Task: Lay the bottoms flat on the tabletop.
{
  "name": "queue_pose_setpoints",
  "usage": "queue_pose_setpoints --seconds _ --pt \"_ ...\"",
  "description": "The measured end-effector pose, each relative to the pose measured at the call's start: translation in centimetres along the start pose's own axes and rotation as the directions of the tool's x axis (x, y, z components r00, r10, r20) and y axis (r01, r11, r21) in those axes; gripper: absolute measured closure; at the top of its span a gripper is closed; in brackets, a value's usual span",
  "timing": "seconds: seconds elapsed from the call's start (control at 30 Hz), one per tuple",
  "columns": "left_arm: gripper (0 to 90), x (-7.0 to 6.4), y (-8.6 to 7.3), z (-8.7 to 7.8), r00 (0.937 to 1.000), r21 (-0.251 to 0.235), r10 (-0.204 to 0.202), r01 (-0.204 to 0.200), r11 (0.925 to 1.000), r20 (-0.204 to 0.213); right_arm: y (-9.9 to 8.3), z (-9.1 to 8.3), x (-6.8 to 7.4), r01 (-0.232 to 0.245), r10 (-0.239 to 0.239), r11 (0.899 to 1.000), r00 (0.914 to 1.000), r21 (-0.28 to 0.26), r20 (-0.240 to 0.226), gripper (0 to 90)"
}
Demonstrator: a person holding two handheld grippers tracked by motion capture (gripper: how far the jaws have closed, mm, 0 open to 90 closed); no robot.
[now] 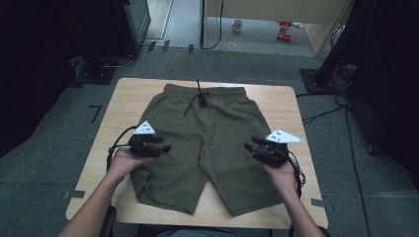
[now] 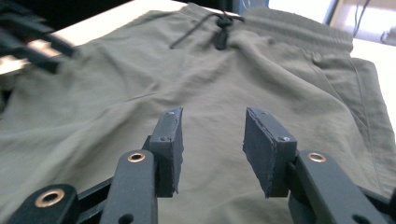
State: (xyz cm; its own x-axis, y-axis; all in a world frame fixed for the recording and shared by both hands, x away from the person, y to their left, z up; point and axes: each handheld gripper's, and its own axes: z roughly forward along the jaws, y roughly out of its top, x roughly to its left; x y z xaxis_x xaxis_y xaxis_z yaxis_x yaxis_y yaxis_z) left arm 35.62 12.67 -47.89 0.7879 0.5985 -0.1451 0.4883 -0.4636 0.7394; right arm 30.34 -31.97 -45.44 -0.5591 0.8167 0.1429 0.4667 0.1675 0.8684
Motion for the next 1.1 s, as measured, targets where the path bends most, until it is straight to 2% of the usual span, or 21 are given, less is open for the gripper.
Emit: queue_pose_setpoints --seconds 0.1,0.13,0.17,0.3,0.37,0.43,0.53,0.7,0.77,0.9,0.93,1.0,1.1 --pt "47.0 -0.2 -1.6 -1.1 0.9997 0.027 -0.005 0.004 0.9996 0.023 -0.1 1.3 -1.5 -0.033 0.032 0.999 0.9991 0.029 0.029 57.3" --pt "47.0 -0.2 -1.6 -1.1 0.9997 0.027 -0.005 0.004 0.9996 0.023 -0.1 1.6 -2.0 -0.048 0.047 0.998 0.9981 0.037 0.04 57.1" --pt "47.1 -0.3 -2.7 -1.6 0.9995 0.036 -0.017 0.016 0.9992 0.028 -0.2 1.9 -2.5 -0.065 0.064 0.997 0.997 0.035 0.045 56.2" --pt "47.3 -0.7 -4.1 -2.1 0.9997 0.082 -0.005 0.004 0.9966 0.023 -0.5 3.0 -3.9 -0.073 0.07 0.997 0.9946 0.04 0.076 53.2" --pt "47.2 -1.0 -4.6 -2.3 0.9998 0.101 0.021 -0.02 0.9946 -0.002 -0.6 3.5 -4.2 -0.065 0.059 0.996 0.9939 0.058 0.093 50.3" --pt "46.7 -1.1 -5.0 -2.7 0.9997 0.111 0.025 -0.024 0.9935 -0.007 -0.9 4.0 -4.5 -0.061 0.052 0.995 0.9931 0.08 0.105 49.3" --pt "46.6 -1.0 -5.9 -3.2 0.9995 0.125 0.008 -0.004 0.9922 -0.029 -1.2 4.6 -4.8 -0.06 0.047 0.992 0.9925 0.113 0.113 49.3" --pt "46.7 -1.1 -7.1 -4.4 0.9975 0.109 0.005 0.003 0.994 -0.07 -1.4 5.2 -5.3 -0.013 -0.012 0.985 0.9895 0.17 0.144 49.3" --pt "45.9 -1.0 -8.2 -5.5 0.9947 0.103 -0.004 0.015 0.9945 -0.103 -1.4 5.3 -5.6 -0.007 -0.021 0.984 0.9878 0.18 0.154 49.2" --pt "45.2 -0.8 -9.2 -6.6 0.9913 0.088 -0.03 0.041 0.9952 -0.128 -1.9 5.9 -6.1 0.005 -0.042 0.974 0.9858 0.226 0.162 48.9" --pt "45.6 -0.5 -9.9 -7.4 0.9873 0.085 -0.043 0.056 0.9948 -0.153 -2.0 6.1 -6.1 0.011 -0.052 0.97 0.9853 0.242 0.163 48.9" --pt "45.8 -0.1 -10.6 -8.2 0.9832 0.075 -0.059 0.073 0.9945 -0.173 -2.3 6.4 -6.1 0.026 -0.072 0.964 0.9835 0.266 0.166 48.6" --pt "45.4 0.4 -11.3 -9.2 0.9798 0.069 -0.094 0.107 0.9918 -0.176 -2.3 6.4 -6.1 0.033 -0.08 0.964 0.9824 0.265 0.169 48.2"
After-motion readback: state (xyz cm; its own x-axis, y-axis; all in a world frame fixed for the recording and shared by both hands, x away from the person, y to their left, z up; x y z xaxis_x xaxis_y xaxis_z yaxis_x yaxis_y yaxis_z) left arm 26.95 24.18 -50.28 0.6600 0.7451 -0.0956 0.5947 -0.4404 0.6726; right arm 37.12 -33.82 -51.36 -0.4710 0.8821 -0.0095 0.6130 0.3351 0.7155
